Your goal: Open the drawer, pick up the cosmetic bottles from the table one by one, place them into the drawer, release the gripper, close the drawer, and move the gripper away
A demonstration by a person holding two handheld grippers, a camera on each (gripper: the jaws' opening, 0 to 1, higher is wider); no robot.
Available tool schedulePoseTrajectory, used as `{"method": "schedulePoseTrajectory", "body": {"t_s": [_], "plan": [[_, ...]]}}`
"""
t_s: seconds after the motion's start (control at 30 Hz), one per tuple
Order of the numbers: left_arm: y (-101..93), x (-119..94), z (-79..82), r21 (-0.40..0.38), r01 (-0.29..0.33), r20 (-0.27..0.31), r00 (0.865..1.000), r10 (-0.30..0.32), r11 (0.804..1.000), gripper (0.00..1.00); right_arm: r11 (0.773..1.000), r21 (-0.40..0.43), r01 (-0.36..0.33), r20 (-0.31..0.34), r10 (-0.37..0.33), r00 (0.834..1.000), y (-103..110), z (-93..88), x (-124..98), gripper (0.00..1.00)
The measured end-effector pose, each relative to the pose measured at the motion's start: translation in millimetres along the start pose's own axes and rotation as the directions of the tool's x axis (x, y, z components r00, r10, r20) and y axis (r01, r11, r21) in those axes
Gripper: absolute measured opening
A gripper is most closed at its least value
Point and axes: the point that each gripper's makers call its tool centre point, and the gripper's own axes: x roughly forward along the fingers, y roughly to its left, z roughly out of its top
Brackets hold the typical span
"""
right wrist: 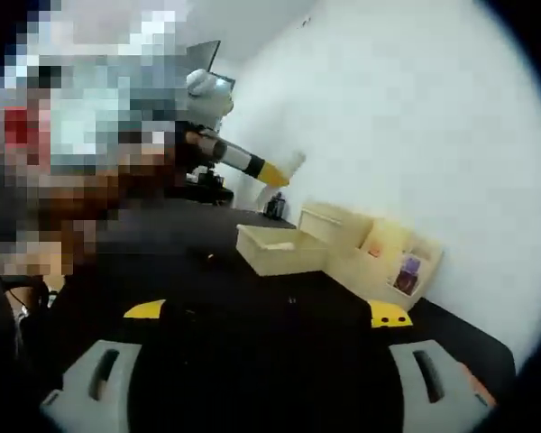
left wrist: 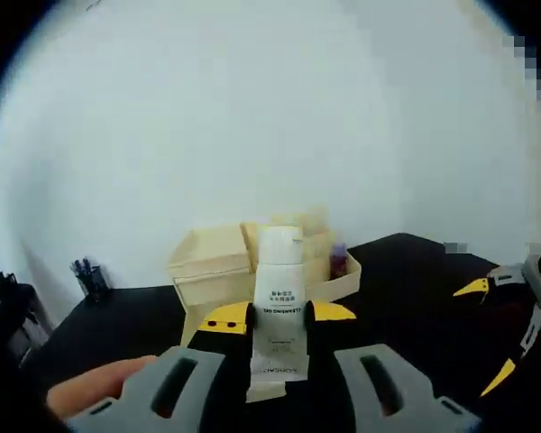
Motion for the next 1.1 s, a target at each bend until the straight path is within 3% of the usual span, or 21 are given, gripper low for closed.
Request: {"method": "schedulePoseTrajectory", "body": {"t_s": [0.13, 0.43, 0.7, 0.87, 1.1], "plan": [[7.5, 15.1, -18.6, -0.048, -0.023, -0.078, 0.997, 0.02, 0.999, 0.18, 1.0, 0.0, 0.01, 0.006, -0.01, 1.0, -2.5, 1.9, -0.5, 0.79], [28.7, 50.6, -58.5, -0.118, -0.061, -0.16, 0.986, 0.041, 0.991, 0.18, 0.999, 0.003, 0.036, 0.017, -0.036, 0.999, -14.9, 5.4, -1.4, 0.77], [33.4, 66.6, -76.7, -0.208, -0.067, -0.215, 0.976, 0.022, 0.976, 0.18, 0.999, -0.007, 0.04, 0.022, -0.04, 0.999, -13.3, 8.4, -0.6, 0.76], [34.0, 76.2, -94.6, -0.191, -0.101, -0.287, 0.957, 0.043, 0.976, 0.18, 0.999, -0.012, 0.043, 0.021, -0.043, 0.999, -14.0, 8.9, -1.5, 0.76], [33.9, 86.9, -113.5, -0.213, -0.114, -0.343, 0.939, 0.035, 0.97, 0.18, 0.999, -0.014, 0.042, 0.016, -0.042, 0.999, -11.5, 7.3, -3.0, 0.75]]}}
